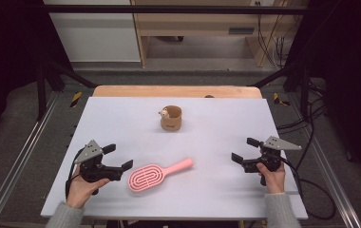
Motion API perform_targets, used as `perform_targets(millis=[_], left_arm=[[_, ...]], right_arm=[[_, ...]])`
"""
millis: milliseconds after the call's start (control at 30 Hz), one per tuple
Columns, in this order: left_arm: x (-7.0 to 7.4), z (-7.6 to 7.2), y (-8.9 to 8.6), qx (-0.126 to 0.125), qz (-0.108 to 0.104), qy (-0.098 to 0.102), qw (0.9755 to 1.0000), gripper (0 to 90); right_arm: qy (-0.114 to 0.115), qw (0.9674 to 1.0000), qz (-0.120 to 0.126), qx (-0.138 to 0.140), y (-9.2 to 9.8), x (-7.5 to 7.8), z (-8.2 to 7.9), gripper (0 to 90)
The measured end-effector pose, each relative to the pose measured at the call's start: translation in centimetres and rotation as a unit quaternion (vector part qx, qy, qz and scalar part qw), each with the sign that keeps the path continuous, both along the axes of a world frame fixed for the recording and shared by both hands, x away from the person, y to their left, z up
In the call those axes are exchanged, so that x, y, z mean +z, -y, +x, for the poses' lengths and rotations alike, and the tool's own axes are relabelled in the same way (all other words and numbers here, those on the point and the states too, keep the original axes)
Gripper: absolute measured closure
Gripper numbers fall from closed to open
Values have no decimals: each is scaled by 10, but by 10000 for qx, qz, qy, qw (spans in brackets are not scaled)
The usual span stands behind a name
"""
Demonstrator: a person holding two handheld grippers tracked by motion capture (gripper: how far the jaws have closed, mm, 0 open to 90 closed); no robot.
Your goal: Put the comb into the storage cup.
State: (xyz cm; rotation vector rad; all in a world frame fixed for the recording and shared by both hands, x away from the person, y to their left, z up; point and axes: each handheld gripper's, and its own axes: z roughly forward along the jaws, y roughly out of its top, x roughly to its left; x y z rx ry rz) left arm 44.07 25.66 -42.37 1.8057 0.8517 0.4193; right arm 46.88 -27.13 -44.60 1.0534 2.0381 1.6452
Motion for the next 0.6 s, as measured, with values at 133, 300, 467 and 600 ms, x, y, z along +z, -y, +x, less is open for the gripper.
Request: perform_targets(millis=[133,300,467,600], left_arm=[[1,-1,7,-35,23,-73,10000,70],[1,-3,14,-95,125,-100,9998,121],[1,-6,20,-112,174,-140,9997,273],[2,-9,24,-218,208,-232,9993,379]], right_arm=[[-1,10000,-9,2,0,0,0,6],[0,10000,-9,-1,0,0,0,6],[-2,10000,-7,3,0,0,0,6],[-5,10000,-12,3,0,0,0,6]])
